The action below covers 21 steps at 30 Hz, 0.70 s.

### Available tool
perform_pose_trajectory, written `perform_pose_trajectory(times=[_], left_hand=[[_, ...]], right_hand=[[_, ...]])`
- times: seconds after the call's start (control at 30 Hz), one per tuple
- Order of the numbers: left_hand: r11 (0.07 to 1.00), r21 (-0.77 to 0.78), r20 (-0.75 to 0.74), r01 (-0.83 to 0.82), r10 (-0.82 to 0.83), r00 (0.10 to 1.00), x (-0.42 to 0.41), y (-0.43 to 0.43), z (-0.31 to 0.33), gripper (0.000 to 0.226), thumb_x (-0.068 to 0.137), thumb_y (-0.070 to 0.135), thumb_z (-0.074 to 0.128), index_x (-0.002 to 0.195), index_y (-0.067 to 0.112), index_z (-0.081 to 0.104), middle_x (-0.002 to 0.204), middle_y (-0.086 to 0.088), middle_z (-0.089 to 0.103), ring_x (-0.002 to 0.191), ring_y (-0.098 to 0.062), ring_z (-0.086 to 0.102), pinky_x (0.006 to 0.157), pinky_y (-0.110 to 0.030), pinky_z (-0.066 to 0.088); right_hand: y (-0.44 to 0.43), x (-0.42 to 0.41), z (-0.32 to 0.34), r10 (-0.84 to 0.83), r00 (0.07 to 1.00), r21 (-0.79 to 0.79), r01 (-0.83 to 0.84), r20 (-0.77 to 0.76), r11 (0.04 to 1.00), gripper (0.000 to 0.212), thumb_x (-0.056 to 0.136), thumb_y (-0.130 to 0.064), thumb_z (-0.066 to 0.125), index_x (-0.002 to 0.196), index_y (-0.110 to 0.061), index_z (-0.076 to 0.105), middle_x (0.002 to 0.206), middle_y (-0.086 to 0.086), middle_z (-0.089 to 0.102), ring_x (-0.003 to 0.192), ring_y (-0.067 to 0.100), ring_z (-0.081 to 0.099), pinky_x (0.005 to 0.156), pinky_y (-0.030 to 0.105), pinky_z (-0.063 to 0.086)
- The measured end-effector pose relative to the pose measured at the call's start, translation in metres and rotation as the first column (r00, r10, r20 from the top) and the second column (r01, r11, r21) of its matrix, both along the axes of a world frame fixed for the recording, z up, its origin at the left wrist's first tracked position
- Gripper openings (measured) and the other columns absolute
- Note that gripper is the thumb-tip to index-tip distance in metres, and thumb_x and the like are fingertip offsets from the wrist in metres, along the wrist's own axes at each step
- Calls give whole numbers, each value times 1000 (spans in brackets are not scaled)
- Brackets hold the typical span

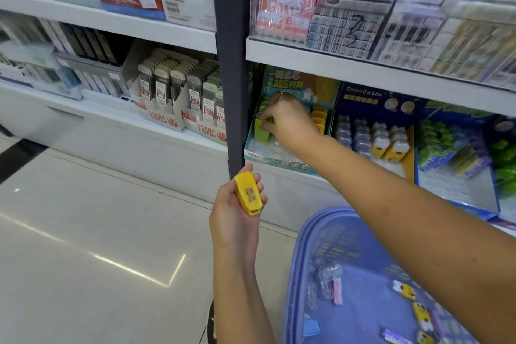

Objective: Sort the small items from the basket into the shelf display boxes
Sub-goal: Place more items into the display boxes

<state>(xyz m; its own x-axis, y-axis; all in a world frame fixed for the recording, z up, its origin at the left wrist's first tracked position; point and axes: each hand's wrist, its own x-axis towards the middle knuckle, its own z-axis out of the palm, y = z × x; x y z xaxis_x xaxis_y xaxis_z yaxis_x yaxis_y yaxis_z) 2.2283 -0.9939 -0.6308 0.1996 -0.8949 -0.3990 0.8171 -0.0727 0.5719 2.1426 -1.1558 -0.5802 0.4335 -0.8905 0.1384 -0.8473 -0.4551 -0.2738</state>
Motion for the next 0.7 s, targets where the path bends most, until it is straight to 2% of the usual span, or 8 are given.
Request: perform_pose_trajectory(times=[0.07,0.13,0.27,0.37,0.43,0.53,0.6,0.7], left_hand=[[999,-31,-15,-9,8,1000,0,2,2,34,99,16,39,124,2,56,101,-11,63,91,-20,60,82,-30,49],[998,-63,31,-16,18,999,-2,4,1,29,98,15,43,123,5,56,105,-9,66,101,-22,63,88,-34,51],[996,-88,193,-16,33,981,-9,7,1,27,87,16,62,114,11,61,98,-4,72,100,-18,68,78,-28,57],[995,-79,421,56,-18,907,-24,7,5,34,78,16,74,110,16,65,103,-4,72,99,-14,68,80,-26,54],[993,-86,526,79,-22,850,-36,5,8,31,76,8,76,105,16,67,96,0,74,93,-12,70,72,-20,53],[988,-128,627,80,18,779,-47,1,13,25,78,9,75,102,14,69,89,6,74,85,-4,69,66,-13,51],[984,-148,763,99,50,645,-52,-5,15,18,87,20,67,105,18,68,92,11,73,89,1,66,72,-11,50],[980,-68,968,185,20,250,-58,-13,10,33,95,30,53,128,22,57,128,12,57,123,1,46,99,-11,33]], right_hand=[[10,-3,5,23,998,30,-21,-51,999,35,89,-22,61,124,-17,62,130,12,48,123,28,44,102,32,36],[30,-15,8,71,996,42,-73,46,996,44,89,-22,61,133,-19,54,133,10,42,118,22,47,99,24,35],[84,-51,7,76,923,145,-140,378,979,31,87,-19,64,118,-23,61,102,-7,59,71,2,52,64,9,39],[120,-68,1,179,932,172,-241,315,955,42,82,-25,69,121,-34,56,102,-12,60,76,3,55,64,14,45],[131,-74,-4,163,953,116,-198,256,973,46,82,-23,68,123,-35,52,102,-10,60,74,1,53,68,18,46],[130,-86,-5,93,946,56,-116,310,992,32,86,-20,61,116,-28,55,100,-7,59,75,6,57,73,27,51],[120,-96,-4,39,927,-1,-42,373,999,25,88,-22,61,112,-24,56,101,-6,56,79,9,59,74,28,52],[99,-107,-3,-58,895,-48,88,443,995,22,88,-21,63,109,-20,56,102,-1,61,87,14,61,78,34,54]])
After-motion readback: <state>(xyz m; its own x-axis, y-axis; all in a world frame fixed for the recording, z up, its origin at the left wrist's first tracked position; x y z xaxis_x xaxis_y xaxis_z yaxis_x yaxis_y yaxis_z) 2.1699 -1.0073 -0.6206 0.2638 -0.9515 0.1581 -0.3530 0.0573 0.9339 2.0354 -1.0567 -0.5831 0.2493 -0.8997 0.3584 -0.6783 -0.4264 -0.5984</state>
